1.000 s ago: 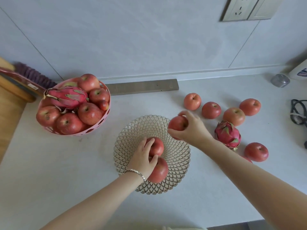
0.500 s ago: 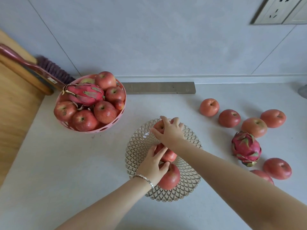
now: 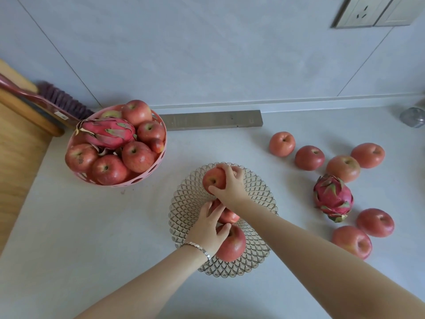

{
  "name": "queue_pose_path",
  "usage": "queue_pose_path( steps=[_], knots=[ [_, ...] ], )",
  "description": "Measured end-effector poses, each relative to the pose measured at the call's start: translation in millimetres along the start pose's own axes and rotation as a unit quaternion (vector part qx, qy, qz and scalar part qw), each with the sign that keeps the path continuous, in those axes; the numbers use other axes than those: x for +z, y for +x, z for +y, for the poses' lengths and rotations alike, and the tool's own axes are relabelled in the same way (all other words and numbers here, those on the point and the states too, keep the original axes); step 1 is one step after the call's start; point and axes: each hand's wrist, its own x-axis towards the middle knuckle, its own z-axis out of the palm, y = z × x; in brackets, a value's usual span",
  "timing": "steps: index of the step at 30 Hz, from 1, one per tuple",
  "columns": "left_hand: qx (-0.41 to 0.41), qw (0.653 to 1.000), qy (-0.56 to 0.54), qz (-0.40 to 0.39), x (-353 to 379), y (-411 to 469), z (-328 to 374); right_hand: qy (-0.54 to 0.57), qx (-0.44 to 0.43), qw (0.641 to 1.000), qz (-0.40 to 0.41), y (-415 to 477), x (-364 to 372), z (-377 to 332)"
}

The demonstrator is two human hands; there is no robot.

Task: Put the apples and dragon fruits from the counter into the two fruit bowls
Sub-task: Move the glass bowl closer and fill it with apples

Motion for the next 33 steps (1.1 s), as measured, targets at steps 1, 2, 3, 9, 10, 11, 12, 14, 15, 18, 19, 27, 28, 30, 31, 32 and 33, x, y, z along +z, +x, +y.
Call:
queue_pose_path(
  steps=[1,2,3,9,10,11,12,14,15,18,19,27,28,30,31,32,33],
  knots=[
    [-0.004,1.000,0.003,-0.002,0.3,-0.1,0.0,-0.001,0.015,1.000,0.007,0.5,4.0,-1.9],
    [-0.006,1.000,0.003,-0.003,0.7,-0.3,0.0,0.001,0.027,1.000,0.015,0.8,7.1,-2.3],
    [-0.007,1.000,0.002,-0.005,0.9,-0.4,0.1,0.007,0.033,0.999,0.022,1.0,8.3,-2.0],
    [0.015,0.999,-0.018,-0.023,-0.4,-0.3,1.0,0.057,0.044,0.997,-0.003,0.9,-14.3,10.5],
    [0.016,0.999,-0.018,-0.028,-1.1,0.2,1.2,0.054,0.046,0.997,-0.014,1.5,-18.0,12.6],
    [0.013,0.999,-0.016,-0.035,-1.5,0.5,1.7,0.055,0.056,0.997,-0.025,1.5,-21.2,14.1],
    [0.009,0.999,-0.014,-0.041,-2.3,0.6,2.9,0.060,0.074,0.995,-0.033,1.4,-24.0,15.3],
    [0.002,0.999,-0.011,-0.050,-4.3,1.2,3.6,0.050,0.104,0.992,-0.045,0.9,-26.2,16.9],
    [0.001,0.999,-0.010,-0.052,-5.9,1.3,4.0,0.035,0.107,0.993,-0.047,-0.6,-26.5,18.3],
    [0.000,0.999,-0.013,-0.035,-13.2,2.5,5.7,0.030,0.111,0.992,-0.048,-6.8,-30.2,25.4],
    [0.000,1.000,-0.015,-0.021,-16.0,3.2,6.8,0.035,0.116,0.992,-0.046,-10.0,-34.4,29.1],
    [-0.033,0.996,0.004,0.083,-36.7,21.6,16.9,0.042,0.091,0.994,-0.032,-25.4,-84.6,53.0],
    [-0.042,0.994,0.007,0.098,-38.8,23.8,17.0,0.025,0.084,0.996,-0.035,-26.6,-88.7,54.7],
    [-0.061,0.990,0.009,0.129,-41.9,28.0,16.4,-0.007,0.073,0.997,-0.034,-29.1,-93.5,56.4],
    [-0.064,0.988,0.011,0.140,-43.5,29.8,16.0,-0.023,0.068,0.997,-0.035,-30.6,-93.9,55.7],
    [-0.063,0.987,0.019,0.145,-45.1,31.5,15.8,-0.041,0.060,0.997,-0.039,-32.1,-92.9,53.7],
    [-0.057,0.988,0.042,0.140,-47.0,33.2,14.9,-0.060,0.048,0.996,-0.047,-34.2,-89.9,50.5]
  ],
)
